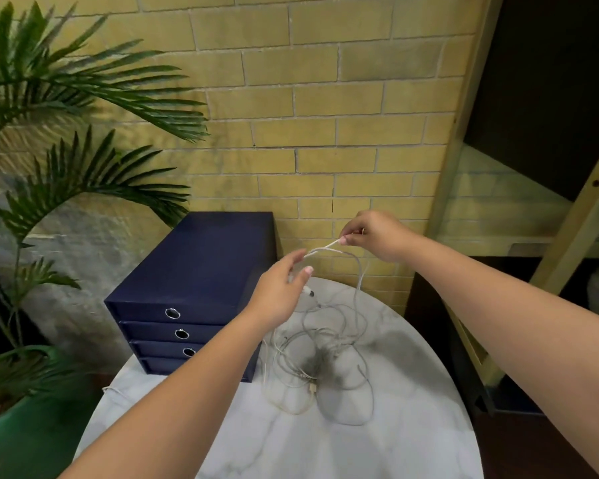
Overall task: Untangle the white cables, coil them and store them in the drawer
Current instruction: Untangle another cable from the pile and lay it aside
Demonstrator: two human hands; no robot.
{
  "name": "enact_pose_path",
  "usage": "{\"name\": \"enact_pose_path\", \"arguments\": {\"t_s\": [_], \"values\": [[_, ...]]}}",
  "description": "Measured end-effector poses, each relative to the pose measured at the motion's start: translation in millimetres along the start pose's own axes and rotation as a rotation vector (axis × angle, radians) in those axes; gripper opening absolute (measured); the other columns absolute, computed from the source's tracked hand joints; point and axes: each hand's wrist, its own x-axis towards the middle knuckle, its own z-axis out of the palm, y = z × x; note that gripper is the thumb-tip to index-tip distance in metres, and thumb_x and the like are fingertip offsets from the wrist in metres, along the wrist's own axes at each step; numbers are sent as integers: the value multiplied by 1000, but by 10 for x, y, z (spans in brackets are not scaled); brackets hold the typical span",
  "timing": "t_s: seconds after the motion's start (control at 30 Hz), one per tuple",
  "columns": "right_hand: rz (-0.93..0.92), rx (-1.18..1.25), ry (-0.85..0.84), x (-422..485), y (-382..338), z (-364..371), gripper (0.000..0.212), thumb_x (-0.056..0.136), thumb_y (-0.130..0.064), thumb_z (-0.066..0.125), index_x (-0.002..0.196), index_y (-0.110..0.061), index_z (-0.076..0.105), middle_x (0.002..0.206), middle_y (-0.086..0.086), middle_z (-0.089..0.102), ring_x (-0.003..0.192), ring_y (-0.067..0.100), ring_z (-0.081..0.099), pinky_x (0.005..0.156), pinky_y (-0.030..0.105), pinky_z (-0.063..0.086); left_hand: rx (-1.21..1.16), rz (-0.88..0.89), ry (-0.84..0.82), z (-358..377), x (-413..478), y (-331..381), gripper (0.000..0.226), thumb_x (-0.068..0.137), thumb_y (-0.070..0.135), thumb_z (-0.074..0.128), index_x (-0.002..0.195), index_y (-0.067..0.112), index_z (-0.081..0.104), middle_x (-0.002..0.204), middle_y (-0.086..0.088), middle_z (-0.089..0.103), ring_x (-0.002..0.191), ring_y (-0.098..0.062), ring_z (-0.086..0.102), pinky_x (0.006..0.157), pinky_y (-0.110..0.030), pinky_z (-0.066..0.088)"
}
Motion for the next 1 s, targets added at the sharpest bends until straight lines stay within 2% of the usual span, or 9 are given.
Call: {"name": "enact_pose_path", "arguments": {"t_s": [0.13,0.3,0.43,0.53,0.6,0.67,0.73,0.9,1.0], "values": [[-11,-1,1,3,-23,5,22,88,-30,65,100,-14,73,74,-17,47,68,-3,44,58,14,31,175,58,80,53,176,28,31,95,39,53,126,35,57,112,9,60,110,-16,56,96,-44,46],[9,-36,68,-7,-51,7,18,87,-31,66,95,-17,73,82,-8,48,79,12,48,63,24,33,441,33,106,127,231,46,19,93,46,55,102,34,67,107,4,55,105,-20,52,92,-44,45],[138,-25,276,0,20,-102,14,91,-31,59,83,-22,67,79,-3,53,76,19,52,63,30,39,488,-40,144,93,158,-102,19,93,45,56,96,30,68,108,4,55,100,-20,54,88,-42,46],[187,87,464,-15,61,-256,19,94,-30,52,80,-18,57,66,-6,50,68,22,51,57,31,37,534,-117,67,68,87,-254,16,93,44,55,90,32,66,101,6,55,93,-20,57,84,-41,49],[207,218,565,-11,18,-377,18,96,-31,49,85,-16,55,70,-7,52,73,27,57,63,39,48,599,-152,-8,82,48,-354,15,93,44,55,87,33,63,101,5,56,90,-20,58,80,-38,50],[206,311,613,2,-59,-484,17,96,-31,49,89,-17,55,75,-7,55,80,30,61,74,49,53,576,-190,-55,95,38,-441,11,93,40,56,94,32,63,108,3,57,90,-19,57,77,-34,50],[190,343,609,6,-147,-563,15,95,-31,50,91,-18,57,78,-7,56,80,29,63,75,48,54,479,-213,-100,110,58,-457,26,92,38,58,117,28,60,118,1,56,97,-17,56,79,-29,45],[144,506,571,-24,-411,-686,13,96,-23,51,95,-11,57,81,4,57,70,21,60,50,17,51,211,-115,-128,161,231,-109,56,89,40,65,138,21,47,131,3,55,117,-14,52,85,-22,40],[107,656,549,-29,-570,-730,10,96,-18,51,90,-10,53,76,5,56,63,19,57,62,32,60,80,-78,-188,262,267,195,66,88,37,67,145,22,36,132,4,54,112,-17,57,83,-24,46]]}}
